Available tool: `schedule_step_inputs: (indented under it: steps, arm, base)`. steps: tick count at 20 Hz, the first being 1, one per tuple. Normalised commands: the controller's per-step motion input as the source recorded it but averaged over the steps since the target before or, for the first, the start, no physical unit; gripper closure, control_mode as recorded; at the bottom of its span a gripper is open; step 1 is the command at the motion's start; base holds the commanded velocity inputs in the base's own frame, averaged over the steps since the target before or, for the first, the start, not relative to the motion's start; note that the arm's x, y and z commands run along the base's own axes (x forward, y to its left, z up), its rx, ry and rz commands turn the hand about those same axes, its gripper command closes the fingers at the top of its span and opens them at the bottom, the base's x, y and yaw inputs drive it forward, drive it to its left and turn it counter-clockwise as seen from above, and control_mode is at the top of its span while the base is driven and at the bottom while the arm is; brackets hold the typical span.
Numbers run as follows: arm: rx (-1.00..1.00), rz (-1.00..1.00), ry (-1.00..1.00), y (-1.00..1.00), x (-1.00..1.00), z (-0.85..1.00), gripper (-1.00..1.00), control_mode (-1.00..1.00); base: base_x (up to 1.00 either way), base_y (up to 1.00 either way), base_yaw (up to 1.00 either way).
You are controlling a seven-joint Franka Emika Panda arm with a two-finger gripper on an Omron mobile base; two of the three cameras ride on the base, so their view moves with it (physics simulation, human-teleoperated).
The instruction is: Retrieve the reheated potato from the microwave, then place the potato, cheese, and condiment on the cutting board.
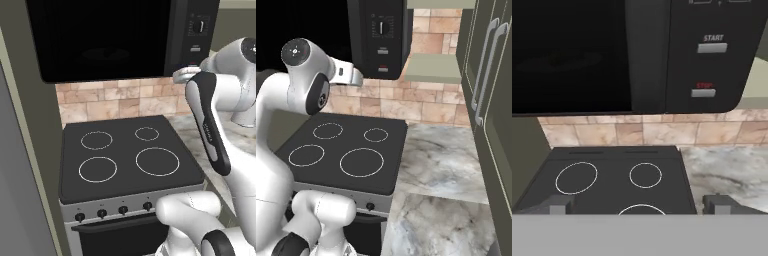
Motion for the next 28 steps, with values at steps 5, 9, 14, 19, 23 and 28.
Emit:
schedule_step_inputs:
  steps: [5,9,14,19,23,28]
  arm:
    - [-0.04,0.0,-0.17,0.0,0.08,0.5,-1.0,-1.0]
    - [-0.05,0.0,-0.09,-0.01,0.24,0.4,-1.0,-1.0]
    - [-0.06,0.0,-0.01,0.0,0.28,0.4,-1.0,-1.0]
    - [-0.07,0.0,0.0,0.0,0.27,0.39,-1.0,-1.0]
    - [-0.01,-0.03,0.0,0.0,0.35,0.41,-1.0,-1.0]
    - [0.0,-0.09,0.0,0.0,0.26,0.29,-1.0,-1.0]
  base:
    - [0.0,0.0,0.0]
    - [0.0,0.0,0.0]
    - [0.0,0.0,0.0]
    - [0.0,0.0,0.0]
    - [0.0,0.0,0.0]
    - [0.0,0.0,0.0]
